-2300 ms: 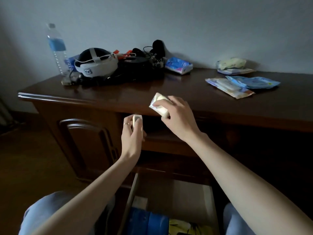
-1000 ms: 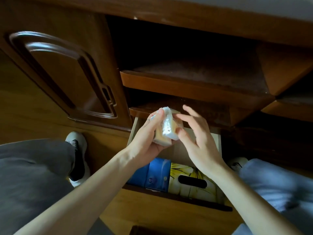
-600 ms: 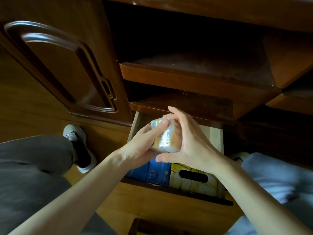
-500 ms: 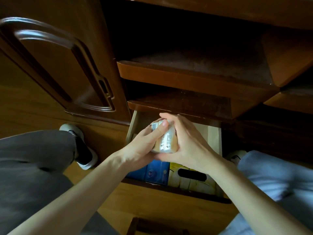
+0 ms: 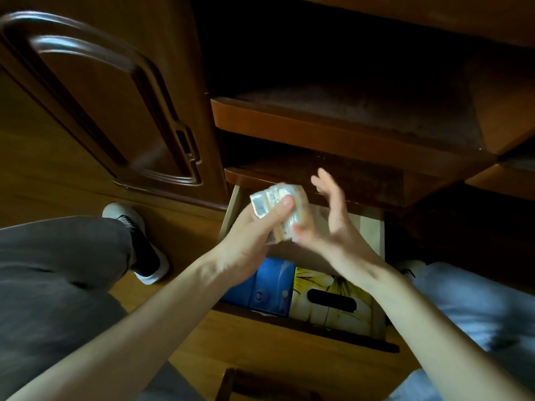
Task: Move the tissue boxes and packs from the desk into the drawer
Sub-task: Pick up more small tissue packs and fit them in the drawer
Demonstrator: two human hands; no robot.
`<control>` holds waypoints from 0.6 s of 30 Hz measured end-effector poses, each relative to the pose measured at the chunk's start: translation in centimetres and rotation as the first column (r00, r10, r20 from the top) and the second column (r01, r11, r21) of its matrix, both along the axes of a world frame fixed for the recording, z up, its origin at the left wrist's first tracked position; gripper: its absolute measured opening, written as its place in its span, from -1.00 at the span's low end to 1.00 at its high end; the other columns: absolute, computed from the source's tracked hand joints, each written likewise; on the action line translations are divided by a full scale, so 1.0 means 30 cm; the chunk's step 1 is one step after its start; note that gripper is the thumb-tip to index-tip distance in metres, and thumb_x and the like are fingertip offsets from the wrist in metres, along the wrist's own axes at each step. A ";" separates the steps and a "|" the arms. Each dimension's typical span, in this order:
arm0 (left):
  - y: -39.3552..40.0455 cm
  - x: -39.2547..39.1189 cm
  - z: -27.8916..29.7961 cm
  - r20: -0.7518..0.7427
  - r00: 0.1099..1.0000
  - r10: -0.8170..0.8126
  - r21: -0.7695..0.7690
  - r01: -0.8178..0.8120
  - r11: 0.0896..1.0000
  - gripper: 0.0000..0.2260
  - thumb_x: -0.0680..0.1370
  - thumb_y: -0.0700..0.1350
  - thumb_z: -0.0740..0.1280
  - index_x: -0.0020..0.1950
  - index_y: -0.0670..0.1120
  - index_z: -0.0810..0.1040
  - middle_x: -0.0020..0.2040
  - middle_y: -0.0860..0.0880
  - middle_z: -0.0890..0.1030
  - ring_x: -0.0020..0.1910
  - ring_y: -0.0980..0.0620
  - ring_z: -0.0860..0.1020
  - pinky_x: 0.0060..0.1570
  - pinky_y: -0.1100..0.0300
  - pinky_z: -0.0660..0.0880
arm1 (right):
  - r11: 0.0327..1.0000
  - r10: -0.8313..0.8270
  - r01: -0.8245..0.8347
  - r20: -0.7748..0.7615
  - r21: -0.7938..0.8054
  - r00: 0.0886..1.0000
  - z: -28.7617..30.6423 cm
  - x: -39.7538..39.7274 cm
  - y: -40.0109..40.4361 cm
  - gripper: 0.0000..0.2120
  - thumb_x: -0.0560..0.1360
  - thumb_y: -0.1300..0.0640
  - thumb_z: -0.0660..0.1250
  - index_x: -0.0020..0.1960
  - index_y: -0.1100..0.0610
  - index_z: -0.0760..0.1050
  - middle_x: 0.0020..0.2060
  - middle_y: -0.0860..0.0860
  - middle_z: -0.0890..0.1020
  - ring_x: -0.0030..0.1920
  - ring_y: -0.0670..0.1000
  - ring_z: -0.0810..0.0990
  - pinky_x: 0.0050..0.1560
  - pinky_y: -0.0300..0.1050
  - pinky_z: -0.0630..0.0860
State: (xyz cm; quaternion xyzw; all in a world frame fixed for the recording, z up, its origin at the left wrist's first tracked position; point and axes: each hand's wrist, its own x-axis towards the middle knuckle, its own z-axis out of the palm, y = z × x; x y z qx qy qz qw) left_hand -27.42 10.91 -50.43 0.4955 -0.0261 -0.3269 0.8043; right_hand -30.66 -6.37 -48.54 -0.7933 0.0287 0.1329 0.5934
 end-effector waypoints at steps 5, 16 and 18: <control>0.006 0.027 0.013 0.103 0.969 0.226 0.083 -0.235 0.968 -0.41 0.51 -0.01 0.46 0.49 -0.04 0.35 0.25 -0.14 0.63 0.23 -0.12 0.62 0.13 -0.04 0.58 | 0.869 -0.055 0.272 -0.466 0.413 0.883 -0.032 -0.011 0.002 -0.35 0.55 -0.39 0.20 0.44 0.02 0.46 0.24 0.06 0.68 0.26 0.04 0.66 0.36 0.13 0.46; 0.002 0.024 0.043 0.283 0.959 0.025 0.204 -0.086 0.975 -0.39 0.37 -0.08 0.60 0.37 0.00 0.45 0.18 -0.09 0.64 0.15 -0.09 0.65 0.05 0.06 0.62 | 0.661 0.015 0.316 -0.433 0.680 0.901 -0.034 -0.029 0.012 -0.55 0.68 -0.07 0.23 0.51 0.08 0.41 0.38 0.13 0.59 0.40 0.12 0.56 0.44 0.06 0.45; 0.017 0.042 0.048 0.379 0.925 0.007 0.245 -0.108 0.964 -0.35 0.37 -0.13 0.61 0.40 0.00 0.44 0.23 -0.07 0.61 0.20 -0.06 0.62 0.09 0.08 0.60 | 0.668 -0.036 0.357 -0.450 0.653 0.892 -0.034 -0.023 -0.004 -0.53 0.63 -0.03 0.32 0.47 0.13 0.44 0.33 0.15 0.62 0.35 0.14 0.59 0.39 0.06 0.50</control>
